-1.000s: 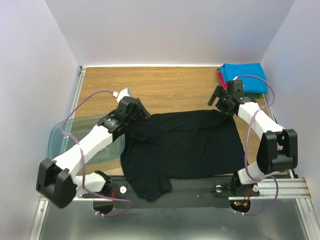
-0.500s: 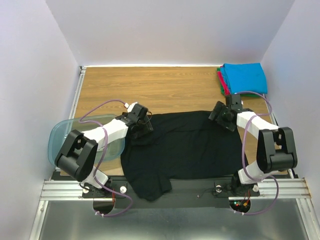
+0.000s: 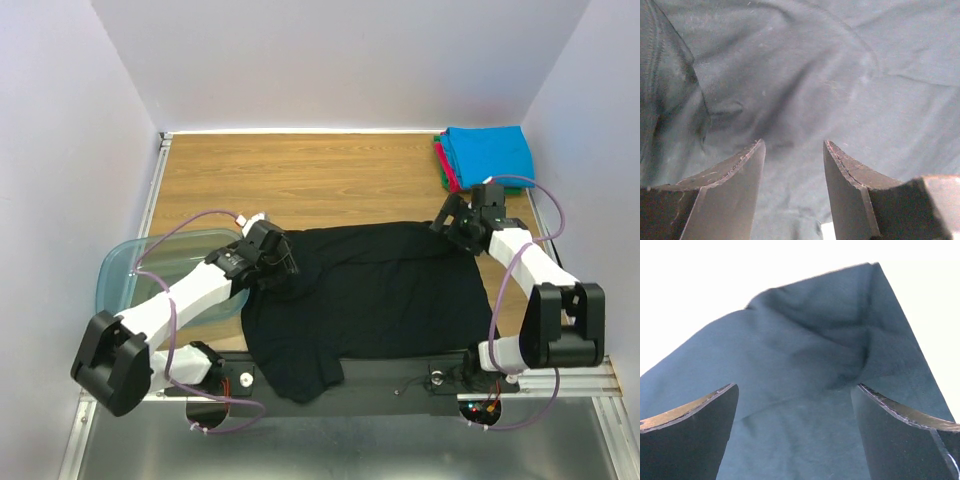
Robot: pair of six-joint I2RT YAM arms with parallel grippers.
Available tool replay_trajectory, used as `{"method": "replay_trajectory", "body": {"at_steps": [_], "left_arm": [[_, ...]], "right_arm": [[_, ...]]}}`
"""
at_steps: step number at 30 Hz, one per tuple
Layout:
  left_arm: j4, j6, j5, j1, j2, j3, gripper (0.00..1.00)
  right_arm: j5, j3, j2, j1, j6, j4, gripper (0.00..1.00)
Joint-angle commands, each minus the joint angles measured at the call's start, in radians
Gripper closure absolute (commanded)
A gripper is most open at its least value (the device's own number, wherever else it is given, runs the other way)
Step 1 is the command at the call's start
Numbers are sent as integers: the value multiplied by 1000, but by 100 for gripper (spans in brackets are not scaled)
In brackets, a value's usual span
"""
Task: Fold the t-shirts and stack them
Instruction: Fold the tshirt
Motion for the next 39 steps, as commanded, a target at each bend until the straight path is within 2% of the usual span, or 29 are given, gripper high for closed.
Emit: {"method": "replay_trajectory", "body": {"at_steps": [1, 4, 8, 13, 16, 18, 20, 26, 27, 30, 31, 35, 39], "left_arm": [[-83, 20, -83, -9, -80, 122, 39], [-58, 44, -132, -9, -78, 177, 35], [-46, 89, -153, -6, 58, 283, 35], [6, 129, -127, 17, 215, 369, 35], [31, 129, -118, 41, 313, 400, 34], [35, 130, -117, 63, 382, 413, 35], [38, 135, -104, 78, 437, 432, 35], [81, 135, -74, 132, 506, 413, 35], [83, 136, -72, 136, 511, 410, 35], [89, 135, -72, 147, 535, 407, 35], [92, 136, -72, 150, 540, 404, 35], [95, 141, -75, 173, 580, 409, 35], [97, 144, -81, 184, 612, 427, 35]], "right_arm": [[-80, 78, -90, 3, -48, 15, 0], [-7, 86, -113, 5, -22, 10, 0], [151, 144, -71, -21, 0, -48, 0], [163, 173, 17, -40, 3, -54, 0], [188, 213, 124, -46, -9, -54, 22], [210, 229, 180, -67, -8, -54, 28], [189, 239, 241, -81, -8, -54, 40], [202, 249, 356, -87, -46, -16, 41], [175, 252, 382, -86, -63, -4, 46], [188, 255, 415, -86, -49, 5, 68], [210, 259, 424, -87, -45, 7, 79], [316, 308, 447, -90, -69, 6, 100], [348, 351, 439, -90, -129, 4, 99]]}}
